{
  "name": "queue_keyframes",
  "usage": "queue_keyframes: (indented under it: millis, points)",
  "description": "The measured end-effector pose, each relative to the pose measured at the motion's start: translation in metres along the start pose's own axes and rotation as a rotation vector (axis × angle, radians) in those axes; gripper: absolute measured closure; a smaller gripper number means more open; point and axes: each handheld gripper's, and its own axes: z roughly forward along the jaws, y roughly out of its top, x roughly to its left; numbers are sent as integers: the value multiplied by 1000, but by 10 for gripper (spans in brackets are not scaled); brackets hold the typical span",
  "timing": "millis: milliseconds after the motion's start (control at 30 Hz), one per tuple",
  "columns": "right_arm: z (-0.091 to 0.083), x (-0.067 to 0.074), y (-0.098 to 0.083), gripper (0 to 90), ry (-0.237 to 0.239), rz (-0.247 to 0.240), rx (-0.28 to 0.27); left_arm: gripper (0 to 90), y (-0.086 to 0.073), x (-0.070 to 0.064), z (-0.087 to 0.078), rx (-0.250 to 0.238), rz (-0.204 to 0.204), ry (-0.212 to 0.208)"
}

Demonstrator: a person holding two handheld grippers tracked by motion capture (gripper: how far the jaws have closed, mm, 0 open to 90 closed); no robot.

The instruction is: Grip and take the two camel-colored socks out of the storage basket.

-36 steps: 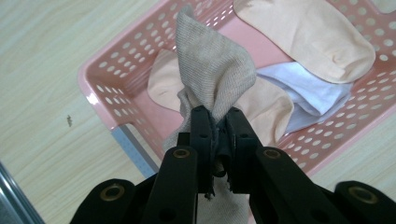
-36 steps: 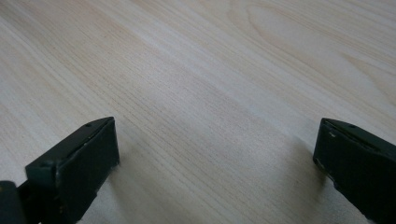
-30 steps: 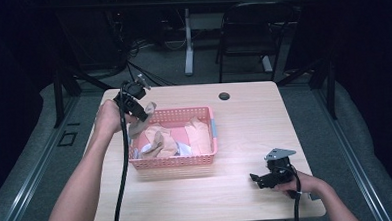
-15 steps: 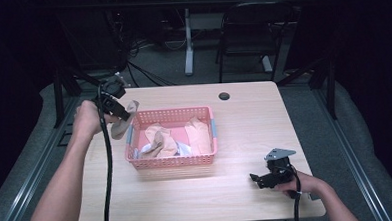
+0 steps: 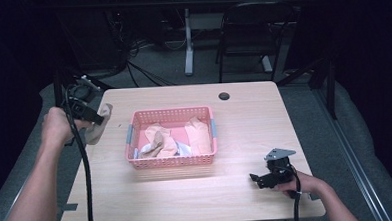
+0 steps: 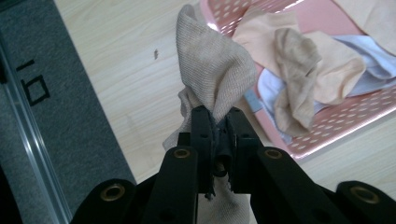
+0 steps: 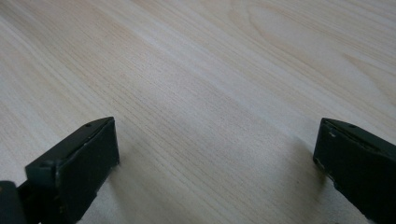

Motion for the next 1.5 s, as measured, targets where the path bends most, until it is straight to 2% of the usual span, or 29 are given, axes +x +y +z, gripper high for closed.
queue_keyframes:
  millis: [233, 533, 800, 1167, 1233, 1333, 1433, 1500]
  points:
    - [-1, 0, 0, 0, -9, -3, 5, 830, -18, 13, 5, 14, -33, 9]
    - [-1, 0, -1, 0, -9, -2, -2, 830, -34, 22, 25, 29, -74, -8]
    - [-1, 1, -1, 0, -12, 2, -8, 830, -45, 25, 47, 40, -86, -23]
    - [-1, 1, -1, 0, -11, 1, -7, 830, -61, 21, 96, 89, -111, -47]
    - [-1, 1, -1, 0, -10, 1, -8, 830, -66, 21, 106, 96, -118, -61]
    - [-1, 1, -2, 0, -10, 1, -7, 830, -73, 20, 121, 132, -119, -59]
    - [-2, 1, -2, 0, -10, 1, -6, 830, -81, 20, 138, 147, -145, -61]
    - [-1, 1, -2, 0, -15, -1, -10, 830, -85, 21, 147, 137, -167, -54]
